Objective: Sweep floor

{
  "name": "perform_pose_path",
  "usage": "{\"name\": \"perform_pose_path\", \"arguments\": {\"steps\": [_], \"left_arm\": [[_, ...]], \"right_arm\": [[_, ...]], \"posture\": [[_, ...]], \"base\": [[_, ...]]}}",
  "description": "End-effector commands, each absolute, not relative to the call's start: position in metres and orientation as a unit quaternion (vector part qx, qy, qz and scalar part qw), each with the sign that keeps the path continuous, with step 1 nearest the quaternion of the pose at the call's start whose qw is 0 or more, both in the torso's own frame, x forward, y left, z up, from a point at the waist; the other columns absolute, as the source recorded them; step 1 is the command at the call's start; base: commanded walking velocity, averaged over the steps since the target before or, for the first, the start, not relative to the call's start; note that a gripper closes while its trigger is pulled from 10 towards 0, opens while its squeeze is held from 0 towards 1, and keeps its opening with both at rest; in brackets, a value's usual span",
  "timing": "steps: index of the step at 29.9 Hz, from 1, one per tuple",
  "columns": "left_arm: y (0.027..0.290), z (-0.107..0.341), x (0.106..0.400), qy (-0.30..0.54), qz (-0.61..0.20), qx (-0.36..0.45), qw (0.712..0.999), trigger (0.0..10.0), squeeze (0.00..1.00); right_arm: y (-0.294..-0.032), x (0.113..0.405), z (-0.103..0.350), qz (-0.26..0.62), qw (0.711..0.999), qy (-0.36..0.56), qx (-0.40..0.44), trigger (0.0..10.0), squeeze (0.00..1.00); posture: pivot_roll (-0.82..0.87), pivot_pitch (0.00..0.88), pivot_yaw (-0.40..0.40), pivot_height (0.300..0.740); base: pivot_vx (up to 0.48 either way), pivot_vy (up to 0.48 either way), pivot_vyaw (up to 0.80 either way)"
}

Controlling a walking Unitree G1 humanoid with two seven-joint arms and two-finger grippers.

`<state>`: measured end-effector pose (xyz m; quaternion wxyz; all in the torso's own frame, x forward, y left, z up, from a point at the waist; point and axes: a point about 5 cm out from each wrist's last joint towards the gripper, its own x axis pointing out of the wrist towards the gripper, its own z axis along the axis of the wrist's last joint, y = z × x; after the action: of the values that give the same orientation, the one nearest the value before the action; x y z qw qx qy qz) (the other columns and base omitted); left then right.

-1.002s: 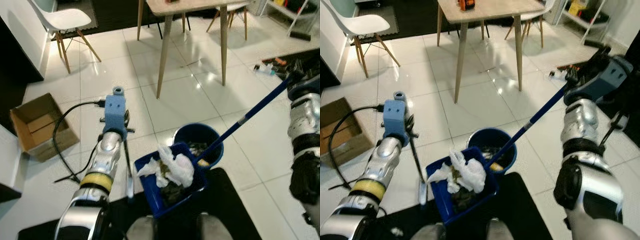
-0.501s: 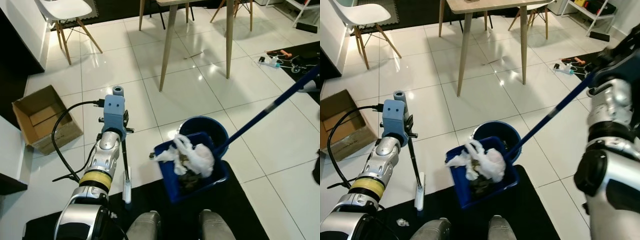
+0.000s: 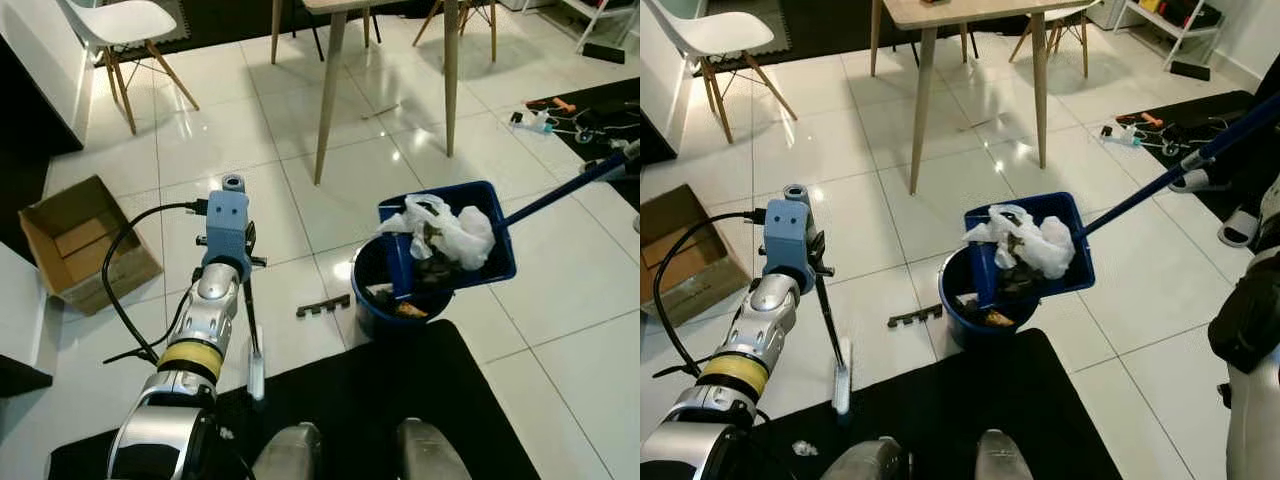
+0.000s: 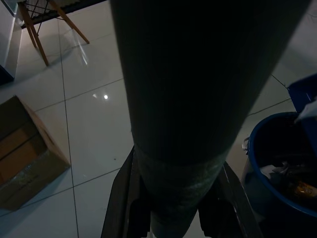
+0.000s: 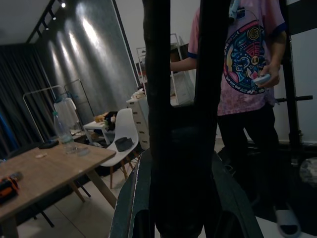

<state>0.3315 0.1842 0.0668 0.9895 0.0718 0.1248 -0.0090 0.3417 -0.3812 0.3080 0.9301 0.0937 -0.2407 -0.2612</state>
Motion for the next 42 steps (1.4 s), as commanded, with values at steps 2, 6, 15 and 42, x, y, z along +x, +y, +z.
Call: {"name": "perform_pose_path", "arguments": {"steps": [2, 6, 15, 42], "left_arm": [[0.187, 0.074, 0.333, 0.096, 0.003, 0.080, 0.992, 10.0, 0.00], [0.187, 0.075, 0.333, 0.086, 0.010, 0.078, 0.993, 10.0, 0.00], [0.193, 0.079, 0.332, 0.069, 0.037, 0.070, 0.995, 10.0, 0.00], [0.189, 0.081, 0.333, 0.059, 0.022, 0.046, 0.997, 10.0, 0.00]], "right_arm": [[-0.388, 0.334, 0.310, -0.284, 0.919, -0.263, 0.069, 10.0, 0.00], [-0.387, 0.333, 0.309, -0.292, 0.915, -0.272, 0.059, 10.0, 0.00], [-0.379, 0.333, 0.314, -0.315, 0.899, -0.304, 0.022, 10.0, 0.00], [-0.375, 0.335, 0.311, -0.324, 0.892, -0.314, 0.033, 10.0, 0.00]], "posture": [[-0.02, 0.023, 0.024, 0.740], [-0.02, 0.029, 0.024, 0.740], [-0.02, 0.033, 0.020, 0.740], [-0.02, 0.012, 0.012, 0.740]], "base": [[0.000, 0.000, 0.00], [0.000, 0.000, 0.00], [0.000, 0.000, 0.00], [0.135, 0.000, 0.00]]}}
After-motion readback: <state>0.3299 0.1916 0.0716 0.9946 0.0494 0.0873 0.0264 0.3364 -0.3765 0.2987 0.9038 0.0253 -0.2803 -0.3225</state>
